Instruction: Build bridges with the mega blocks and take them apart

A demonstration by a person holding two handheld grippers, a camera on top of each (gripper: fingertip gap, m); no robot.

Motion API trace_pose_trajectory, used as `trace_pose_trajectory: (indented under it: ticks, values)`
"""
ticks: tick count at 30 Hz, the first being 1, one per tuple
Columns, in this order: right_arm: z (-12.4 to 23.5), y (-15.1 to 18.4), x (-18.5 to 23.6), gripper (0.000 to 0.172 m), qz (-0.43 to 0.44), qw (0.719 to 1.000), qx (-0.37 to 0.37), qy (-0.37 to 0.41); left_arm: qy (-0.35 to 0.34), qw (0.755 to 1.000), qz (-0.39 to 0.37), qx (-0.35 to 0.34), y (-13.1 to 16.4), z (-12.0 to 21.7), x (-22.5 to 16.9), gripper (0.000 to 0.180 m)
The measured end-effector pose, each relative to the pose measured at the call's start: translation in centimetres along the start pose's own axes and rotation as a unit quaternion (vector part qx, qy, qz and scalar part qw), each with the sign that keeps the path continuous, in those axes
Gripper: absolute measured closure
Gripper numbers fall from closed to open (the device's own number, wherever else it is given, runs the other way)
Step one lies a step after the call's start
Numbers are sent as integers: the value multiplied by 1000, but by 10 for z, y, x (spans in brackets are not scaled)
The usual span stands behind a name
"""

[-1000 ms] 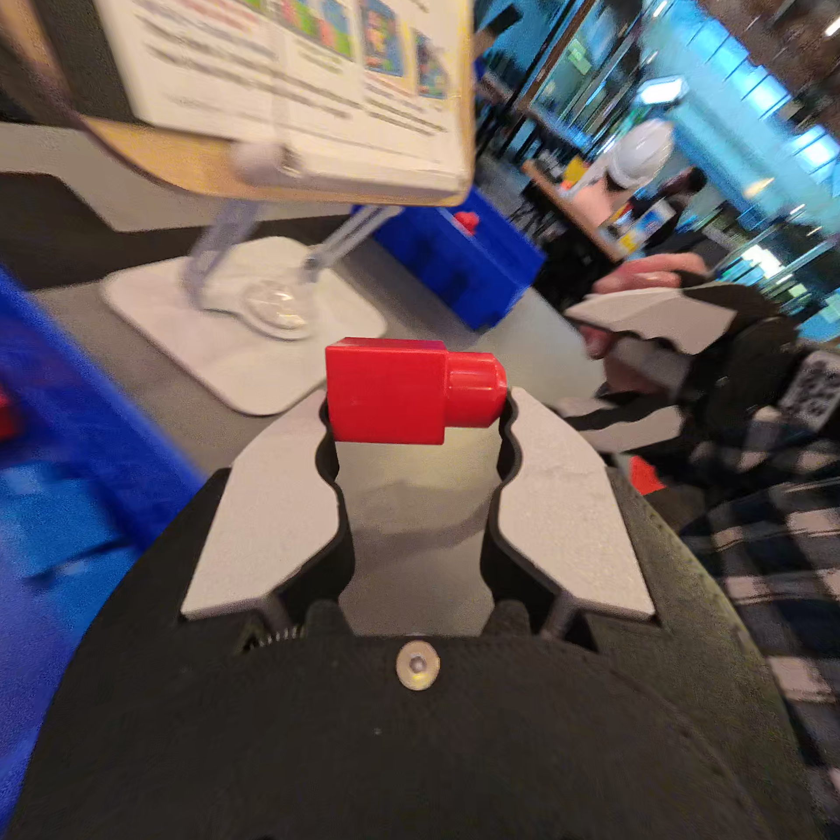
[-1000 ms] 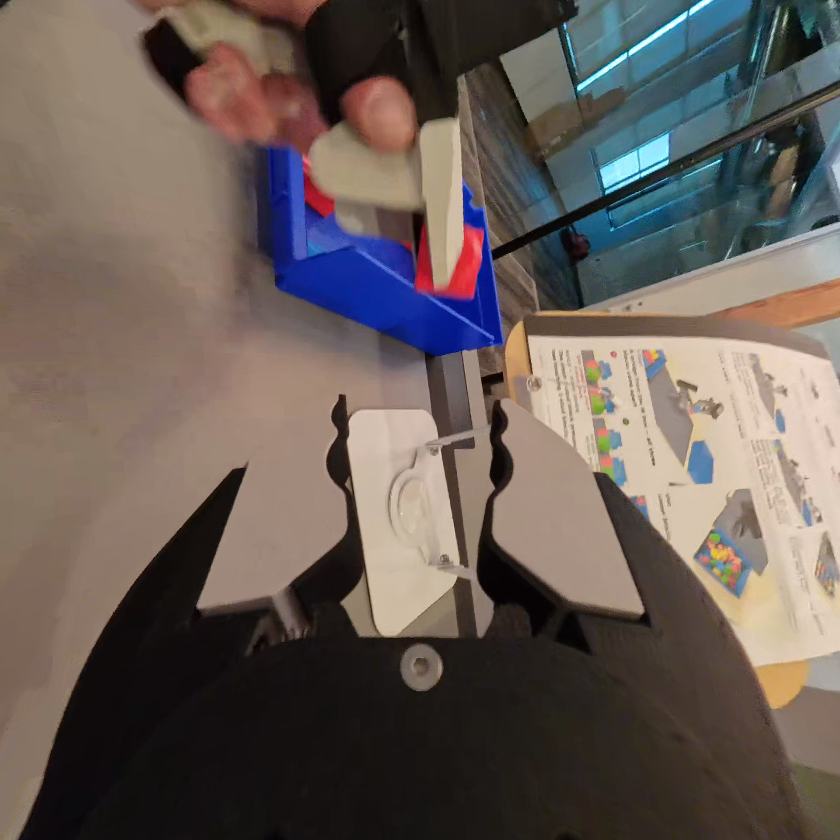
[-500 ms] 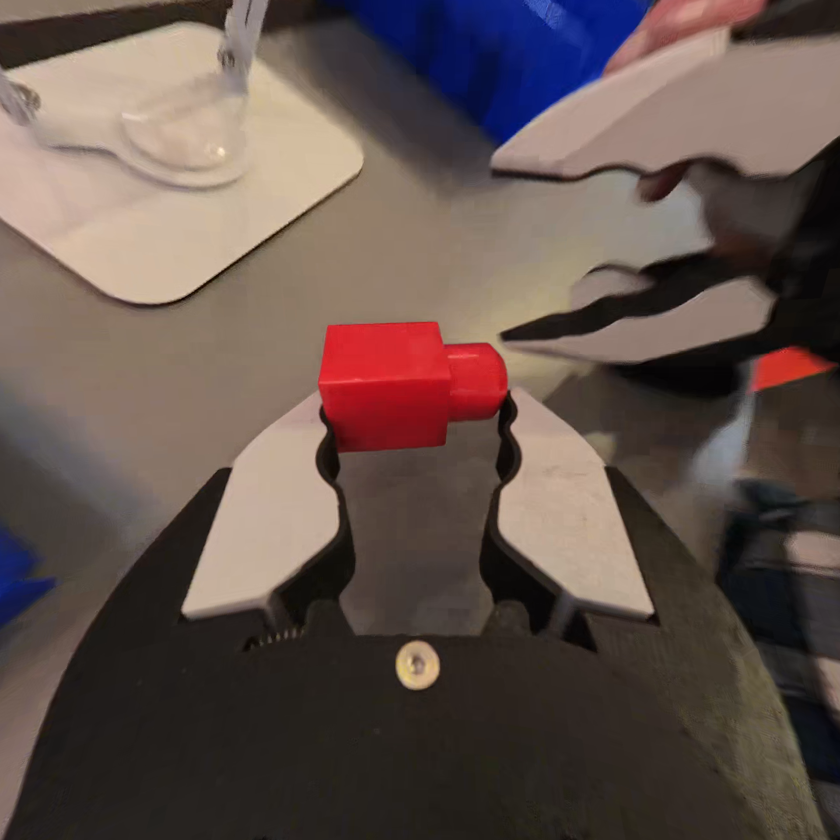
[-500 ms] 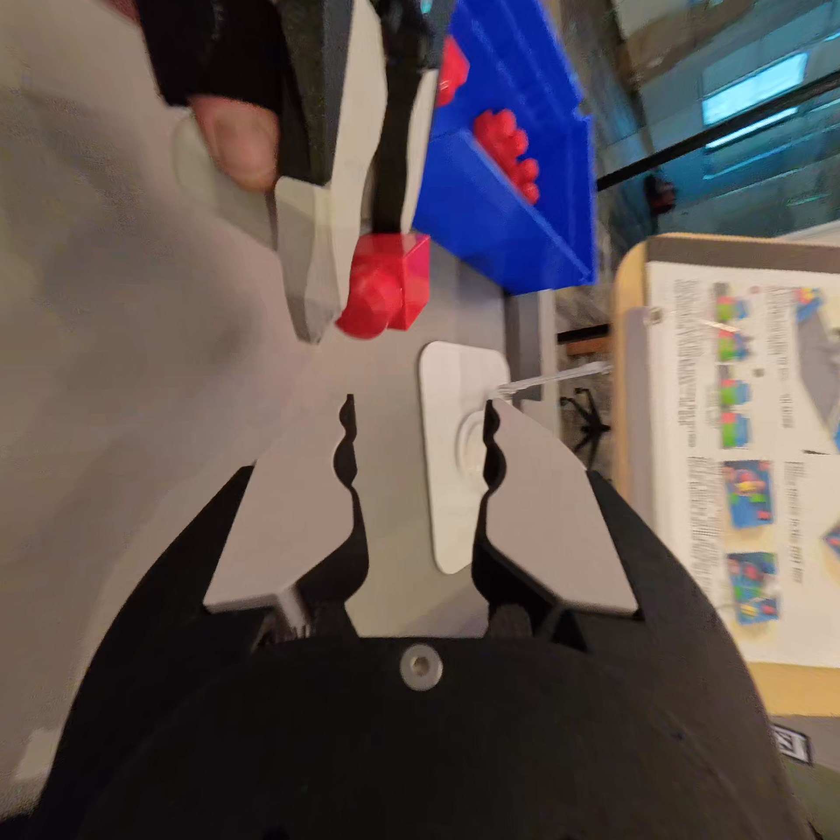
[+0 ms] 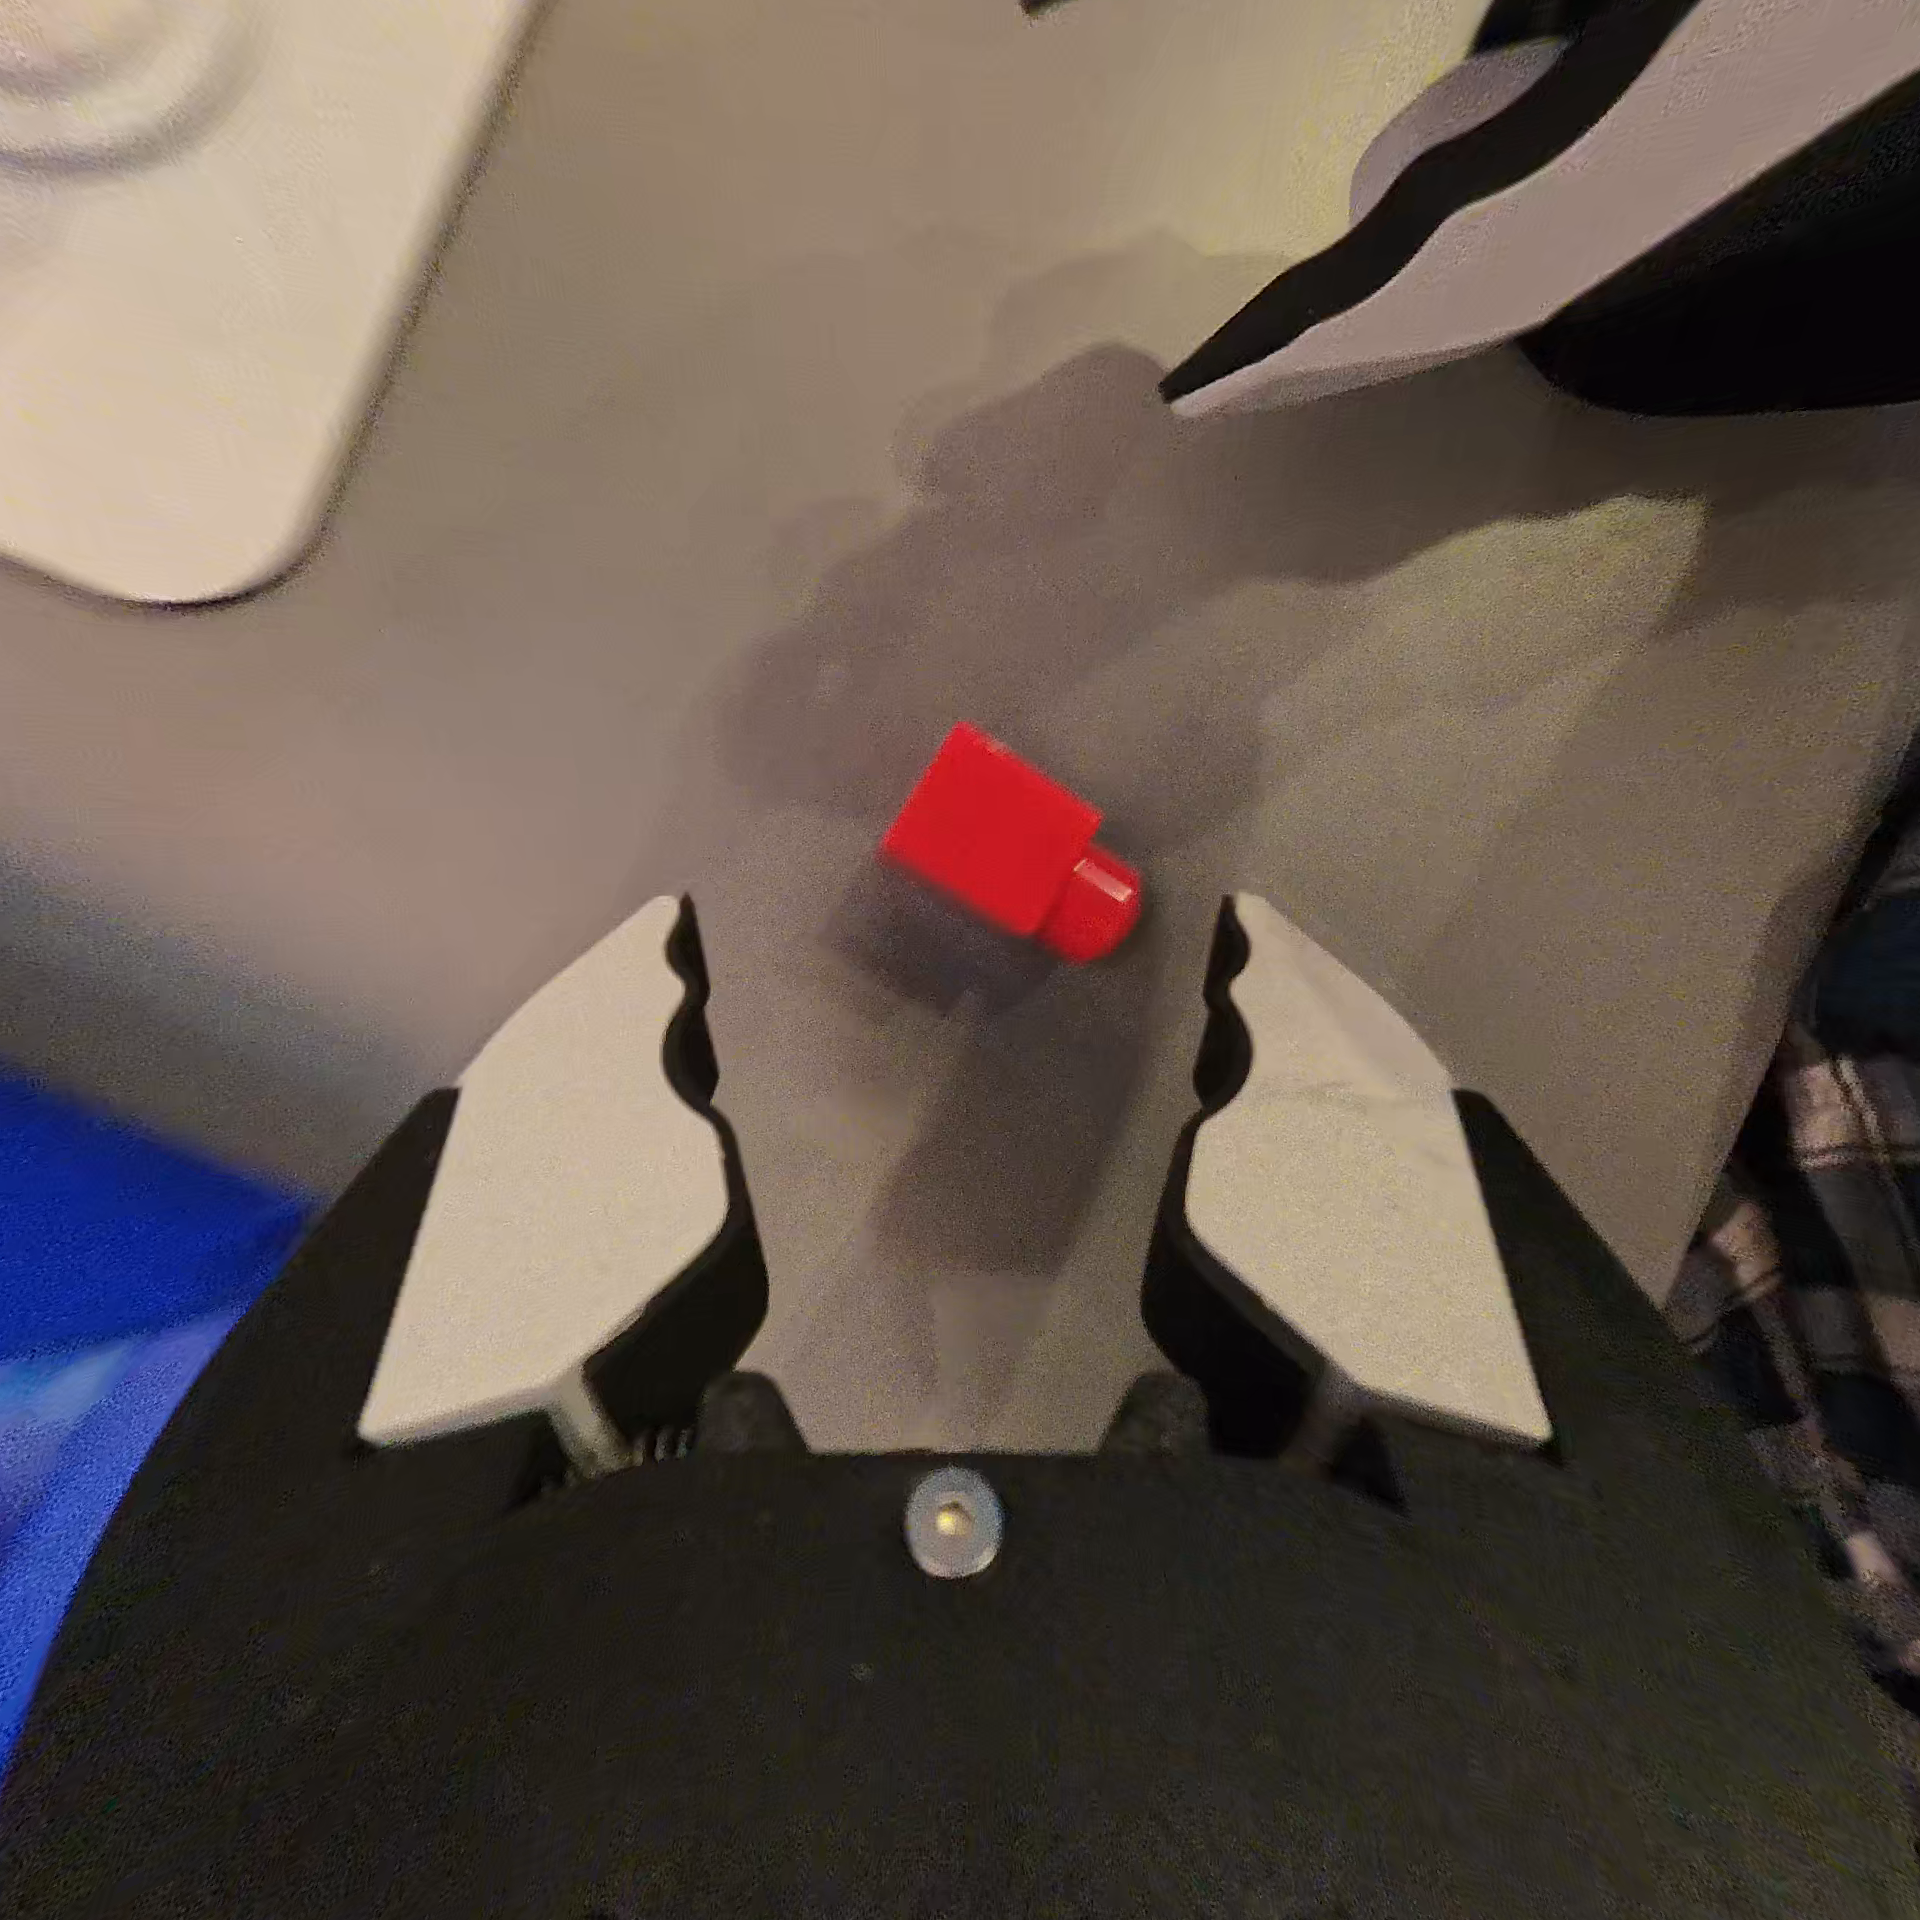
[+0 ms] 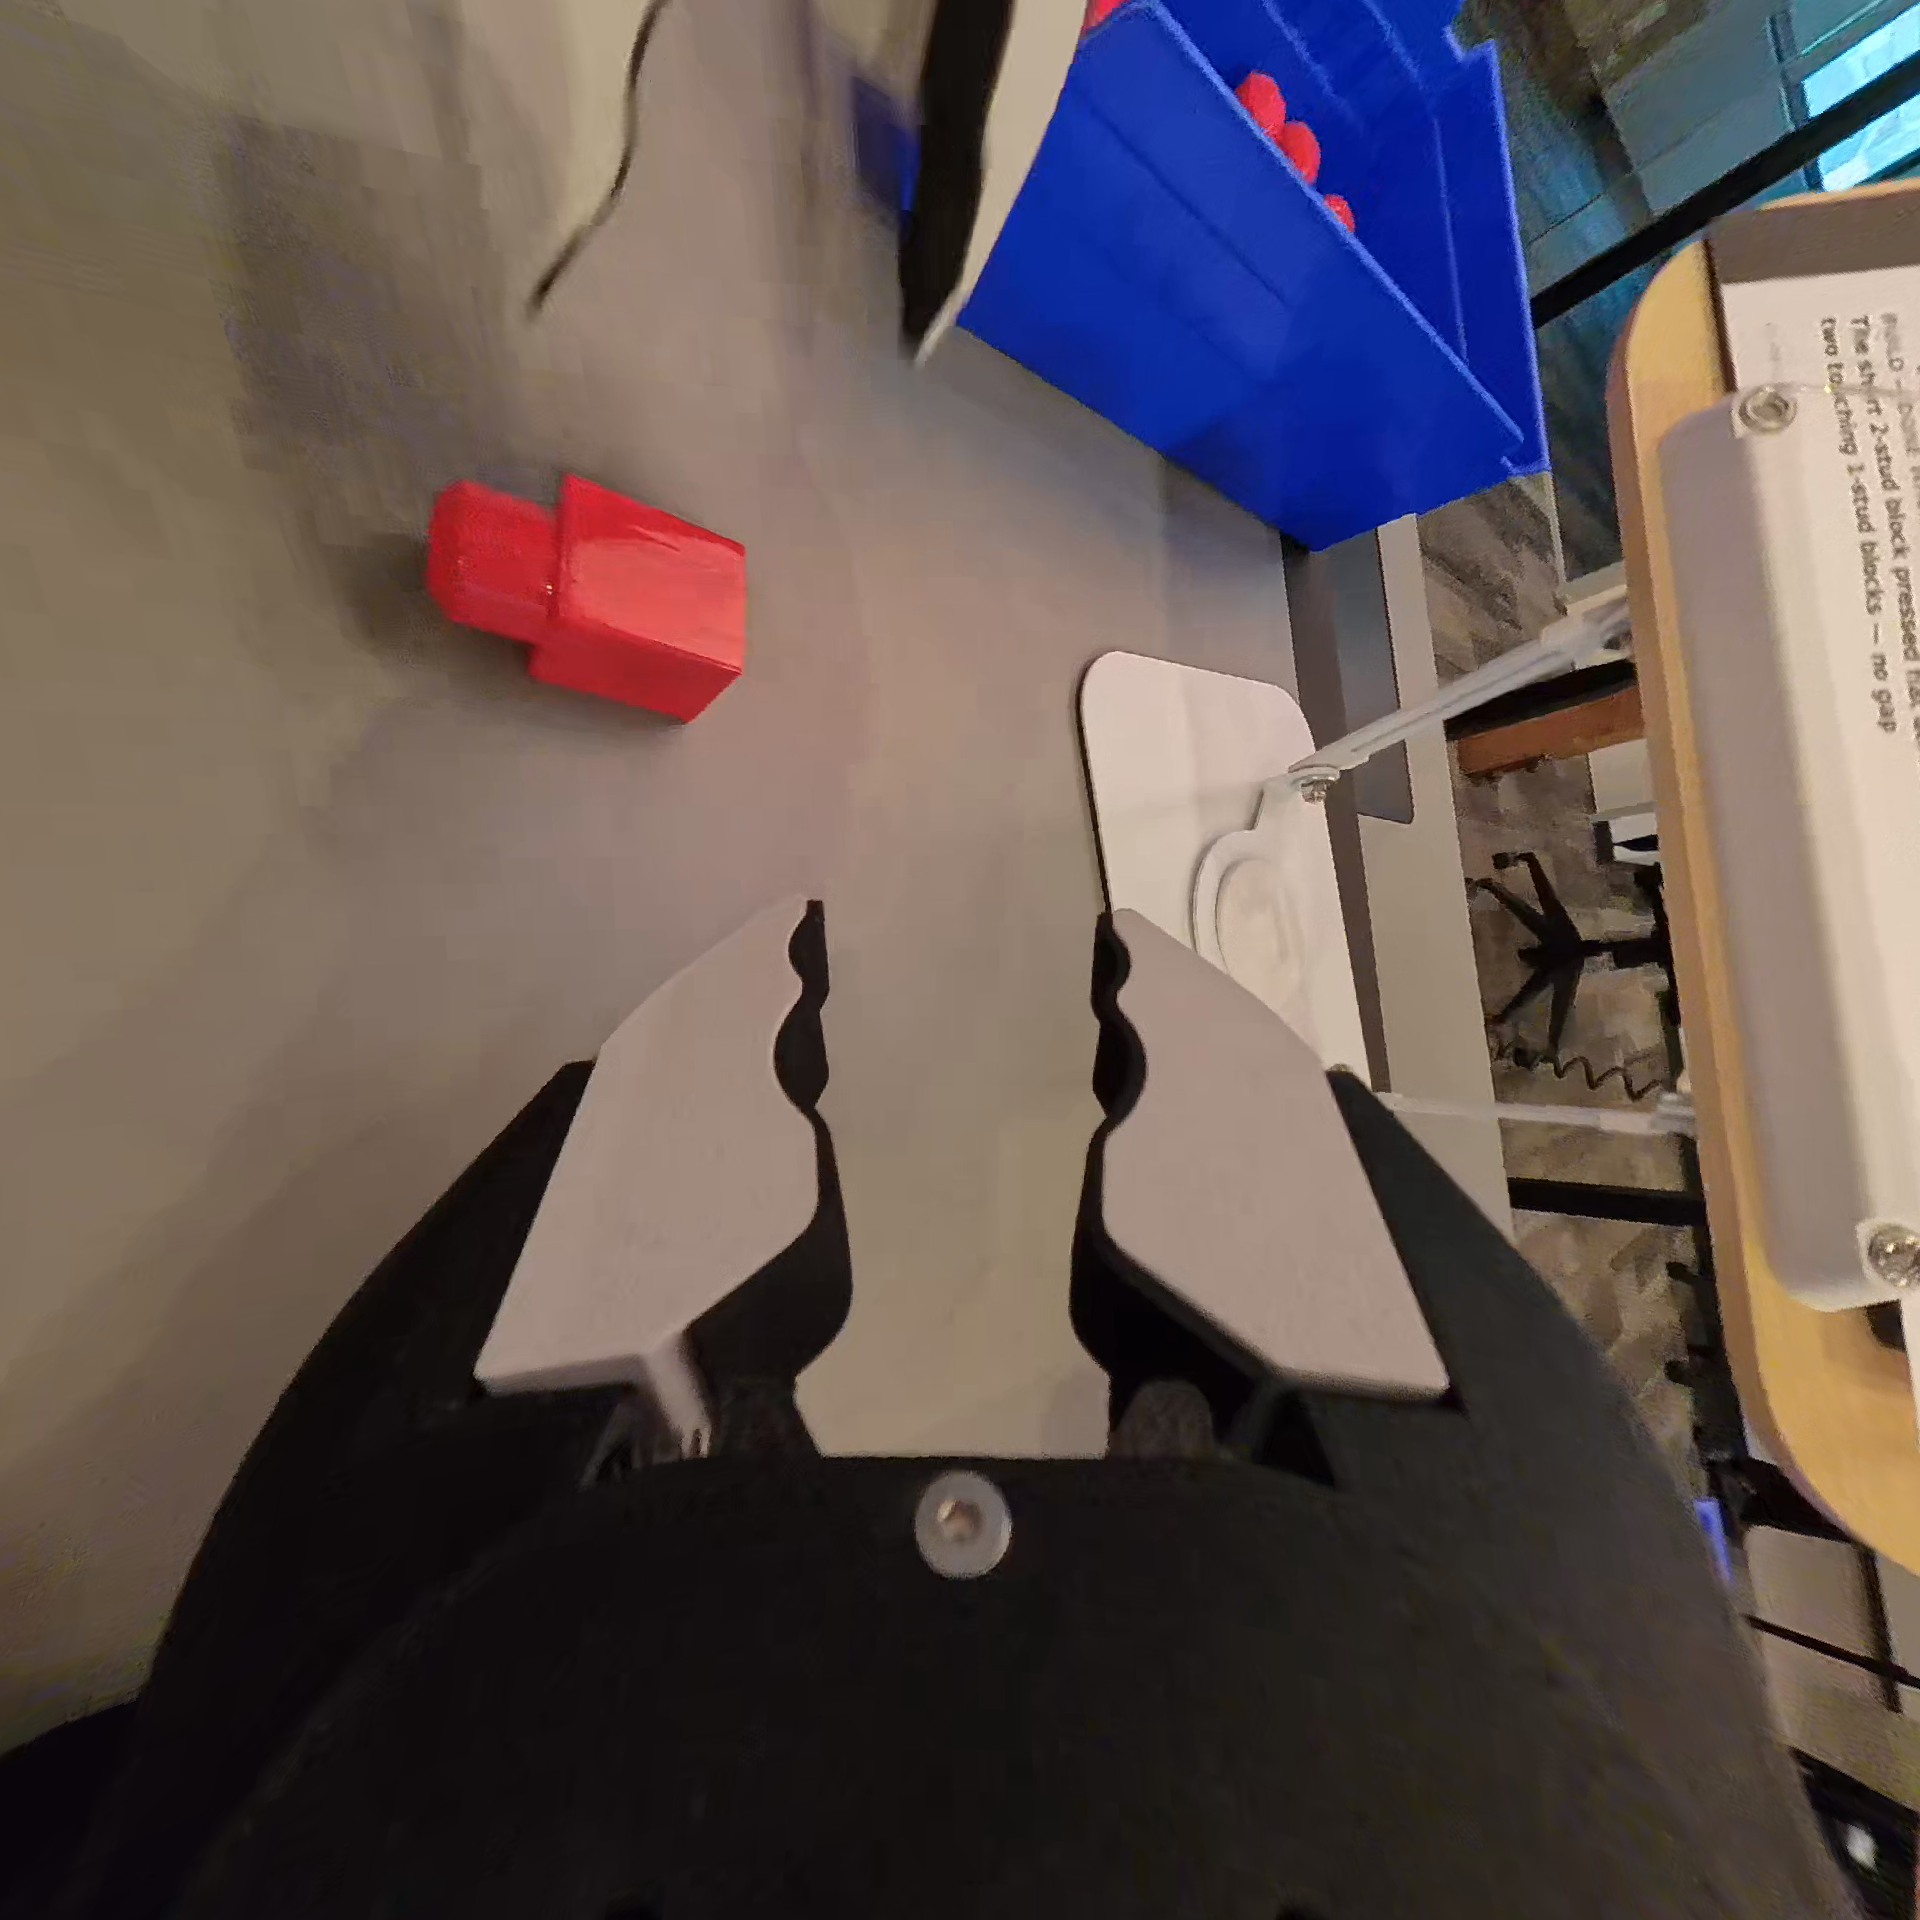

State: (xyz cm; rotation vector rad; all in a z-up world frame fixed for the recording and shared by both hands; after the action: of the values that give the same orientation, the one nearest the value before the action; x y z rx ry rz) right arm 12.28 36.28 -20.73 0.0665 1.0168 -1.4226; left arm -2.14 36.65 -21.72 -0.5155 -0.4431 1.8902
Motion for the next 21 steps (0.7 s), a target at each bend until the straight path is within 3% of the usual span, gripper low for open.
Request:
trace_pose_trajectory:
  ticks: [2,4,7,10,13,16,18,21]
  values:
    - [0,8,-4,123,-23,1000,-9,0,-59,998,-8,-26,2,47,32,96]
    - [-3,18,-7,123,-46,999,-15,2,-89,991,-1,-104,-2,89,74,106]
    - [-10,33,-10,126,-64,998,-15,9,-116,982,81,-126,2,108,151,118]
    - [-15,43,-11,126,-88,996,-11,6,-171,976,115,-70,8,82,213,119]
    - [-17,47,-10,127,-98,995,-11,3,-151,972,165,-76,2,46,247,114]
    - [-21,48,-8,128,-95,995,-15,-2,-127,964,214,-88,3,22,266,115]
    - [-24,48,-7,128,-92,996,-14,-3,-139,964,219,-65,11,13,276,108]
    - [-27,46,-5,128,-85,996,-17,-9,-139,965,218,-35,14,3,280,112]
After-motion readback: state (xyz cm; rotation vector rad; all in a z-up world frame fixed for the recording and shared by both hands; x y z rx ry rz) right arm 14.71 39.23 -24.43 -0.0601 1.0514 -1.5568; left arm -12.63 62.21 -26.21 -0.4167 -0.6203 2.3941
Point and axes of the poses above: each gripper's, where its closed fingertips meet, z back along the fingers, y out of its underside, x = y × z across the jaws, the point moved 4 cm from there along z, back along the fingers, and after that the axes turned 1 degree about -y, right-handed, at the moved point
